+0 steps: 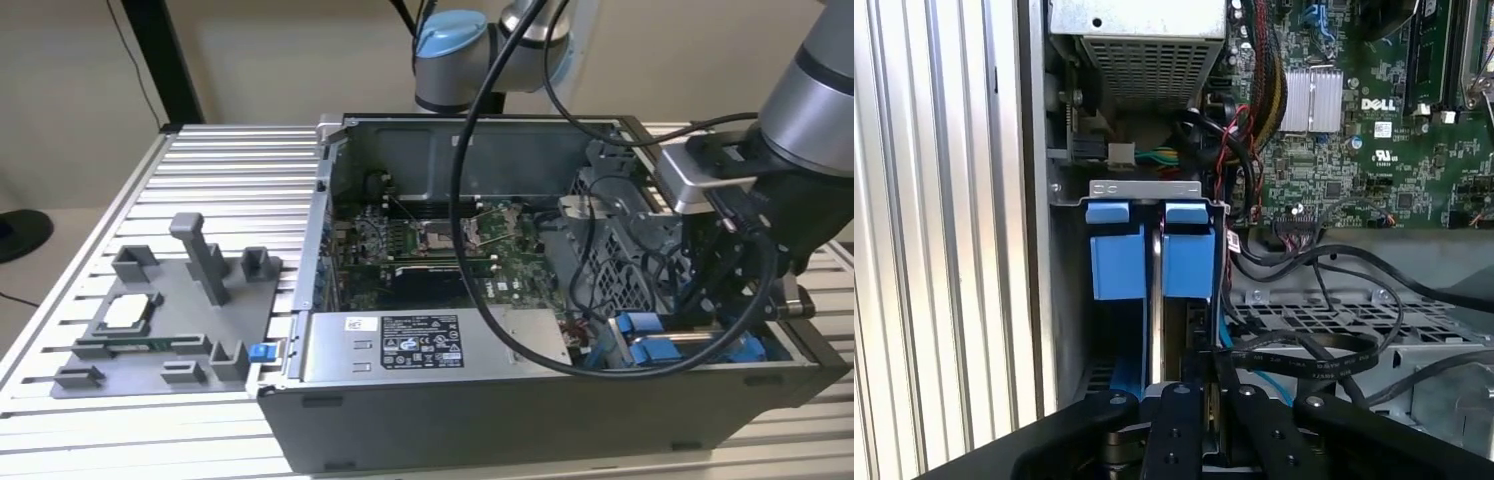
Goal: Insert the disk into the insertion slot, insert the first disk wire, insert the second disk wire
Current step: 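Insert the second disk wire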
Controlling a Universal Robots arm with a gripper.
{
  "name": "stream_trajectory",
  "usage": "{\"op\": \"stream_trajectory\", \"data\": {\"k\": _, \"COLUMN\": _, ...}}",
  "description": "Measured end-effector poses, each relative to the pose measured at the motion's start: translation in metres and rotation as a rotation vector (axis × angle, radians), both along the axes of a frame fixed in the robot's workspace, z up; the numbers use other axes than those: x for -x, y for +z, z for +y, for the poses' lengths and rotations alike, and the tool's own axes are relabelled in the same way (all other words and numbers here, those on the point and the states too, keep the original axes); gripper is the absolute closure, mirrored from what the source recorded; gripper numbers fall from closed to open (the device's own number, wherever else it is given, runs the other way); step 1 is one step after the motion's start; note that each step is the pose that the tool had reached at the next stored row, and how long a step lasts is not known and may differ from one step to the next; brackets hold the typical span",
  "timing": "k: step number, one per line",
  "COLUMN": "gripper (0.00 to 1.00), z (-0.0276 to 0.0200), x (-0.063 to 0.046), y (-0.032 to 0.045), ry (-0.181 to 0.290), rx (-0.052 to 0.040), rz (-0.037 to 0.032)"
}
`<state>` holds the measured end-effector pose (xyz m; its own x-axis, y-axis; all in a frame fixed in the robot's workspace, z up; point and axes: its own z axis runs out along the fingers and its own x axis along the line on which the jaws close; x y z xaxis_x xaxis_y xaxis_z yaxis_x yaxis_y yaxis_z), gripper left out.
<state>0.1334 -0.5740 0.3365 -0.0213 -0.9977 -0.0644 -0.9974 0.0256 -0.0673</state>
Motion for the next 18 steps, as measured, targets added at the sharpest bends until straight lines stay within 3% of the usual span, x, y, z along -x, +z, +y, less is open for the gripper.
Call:
{"op": "stream_trajectory", "data": {"k": 5, "gripper": 1.0, "z": 0.0, "x": 0.0, "y": -0.0016, "ry": 0.0, "rx": -0.0018, "rz": -0.0002}}
{"op": "stream_trajectory", "data": {"k": 6, "gripper": 0.0, "z": 0.0001, "x": 0.0, "y": -0.0024, "ry": 0.0, "rx": -0.0038, "rz": -0.0003}}
{"op": "stream_trajectory", "data": {"k": 9, "gripper": 0.0, "z": 0.0001, "x": 0.0, "y": 0.0024, "ry": 0.0, "rx": -0.0021, "rz": -0.0001}}
{"op": "stream_trajectory", "data": {"k": 18, "gripper": 0.0, "z": 0.0, "x": 0.0, "y": 0.0432, "ry": 0.0, "rx": -0.0016, "rz": 0.0002}}
